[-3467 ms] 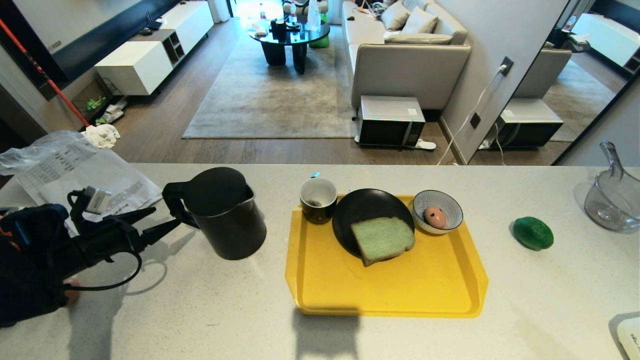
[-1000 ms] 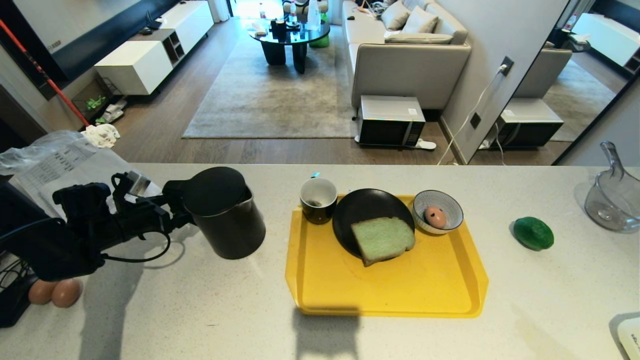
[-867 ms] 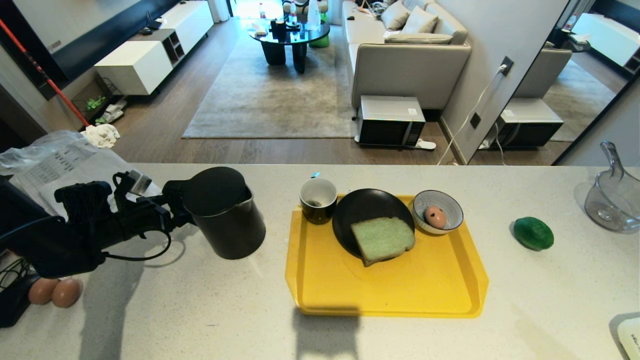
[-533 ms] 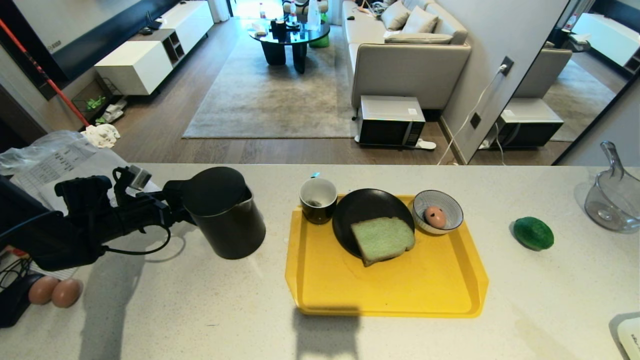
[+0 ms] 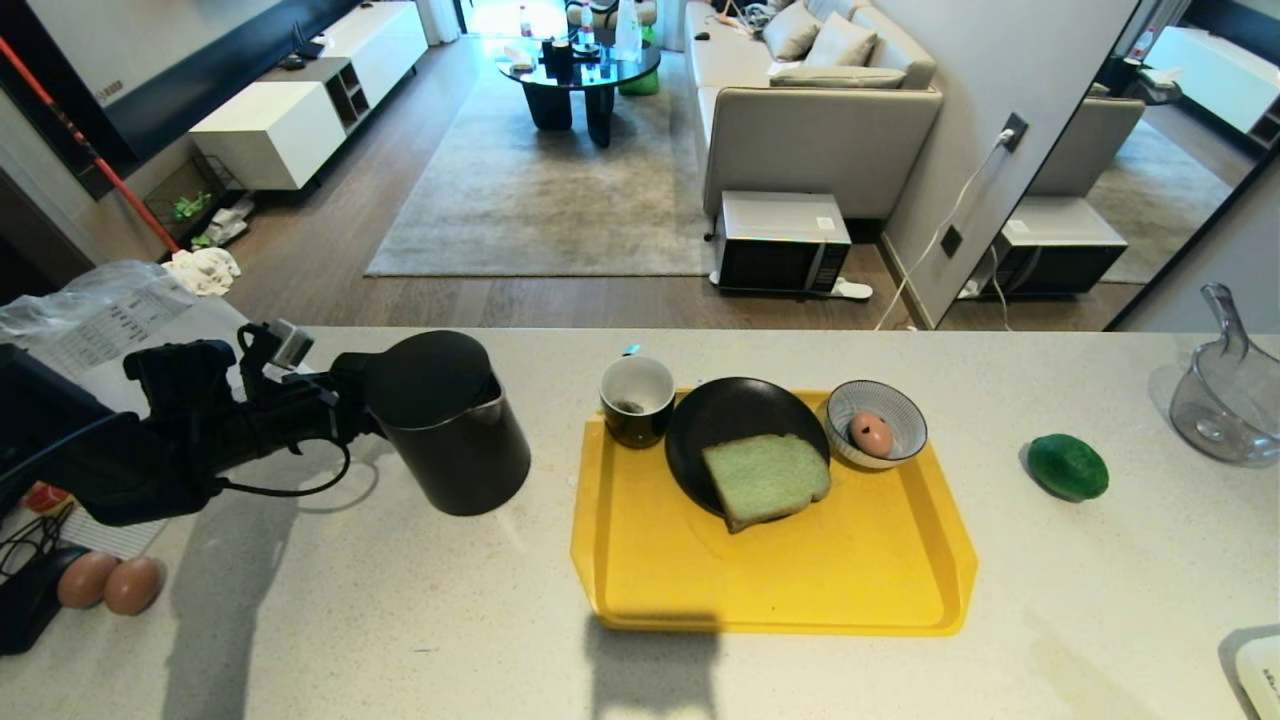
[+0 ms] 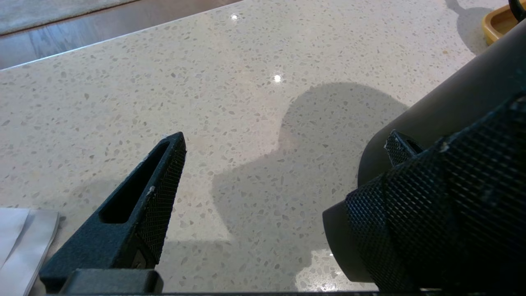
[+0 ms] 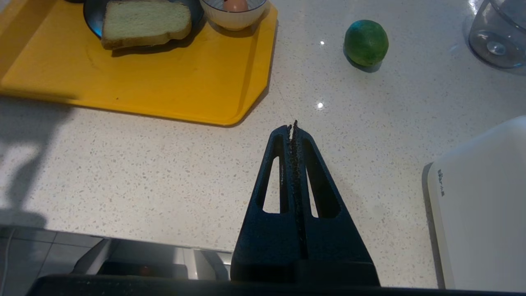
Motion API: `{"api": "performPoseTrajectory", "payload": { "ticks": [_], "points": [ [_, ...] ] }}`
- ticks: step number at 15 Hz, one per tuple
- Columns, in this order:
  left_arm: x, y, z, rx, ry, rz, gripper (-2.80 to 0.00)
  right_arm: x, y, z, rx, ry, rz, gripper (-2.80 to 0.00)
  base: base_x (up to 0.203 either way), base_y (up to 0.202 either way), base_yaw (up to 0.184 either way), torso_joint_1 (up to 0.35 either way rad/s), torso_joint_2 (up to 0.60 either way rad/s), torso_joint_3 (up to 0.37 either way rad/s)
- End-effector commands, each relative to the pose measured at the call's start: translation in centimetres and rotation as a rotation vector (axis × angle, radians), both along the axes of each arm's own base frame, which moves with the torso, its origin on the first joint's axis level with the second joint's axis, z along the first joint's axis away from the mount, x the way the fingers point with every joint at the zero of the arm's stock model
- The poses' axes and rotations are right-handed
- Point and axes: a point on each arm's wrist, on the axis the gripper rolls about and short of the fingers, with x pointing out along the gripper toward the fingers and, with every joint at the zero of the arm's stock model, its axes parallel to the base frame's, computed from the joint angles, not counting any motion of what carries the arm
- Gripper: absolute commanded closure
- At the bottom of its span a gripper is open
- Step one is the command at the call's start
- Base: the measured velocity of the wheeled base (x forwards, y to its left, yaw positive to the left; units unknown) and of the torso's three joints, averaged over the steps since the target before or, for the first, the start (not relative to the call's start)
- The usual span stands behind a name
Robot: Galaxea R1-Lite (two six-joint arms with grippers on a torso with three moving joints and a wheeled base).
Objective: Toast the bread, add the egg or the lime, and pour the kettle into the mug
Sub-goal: Pick up the kettle
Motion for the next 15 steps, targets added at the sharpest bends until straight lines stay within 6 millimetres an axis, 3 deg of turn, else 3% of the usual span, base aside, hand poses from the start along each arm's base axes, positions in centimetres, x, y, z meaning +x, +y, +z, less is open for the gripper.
{"api": "performPoseTrajectory", "payload": {
  "ticks": [1,8,9,15],
  "points": [
    [0.15,-0.50,0.03,0.003,-0.011,-0.017,-2.80,0.00,0.00,0.01,0.000,0.000,0.001,0.00,0.000,0.000,0.000,0.000,0.00,0.000],
    [0.36,-1.09,0.37,0.012,-0.028,-0.030,-2.80,0.00,0.00,0.01,0.000,0.000,0.001,0.00,0.000,0.000,0.000,0.000,0.00,0.000],
    [0.35,-1.09,0.33,0.013,-0.027,-0.028,0.00,0.00,0.00,-0.01,0.000,0.002,0.001,0.00,0.000,0.000,0.000,0.000,0.00,0.000],
    [0.37,-1.14,0.66,0.028,-0.059,-0.022,0.00,0.00,0.00,0.01,0.000,0.000,0.001,0.00,0.000,0.000,0.000,0.000,0.00,0.000]
  ]
}}
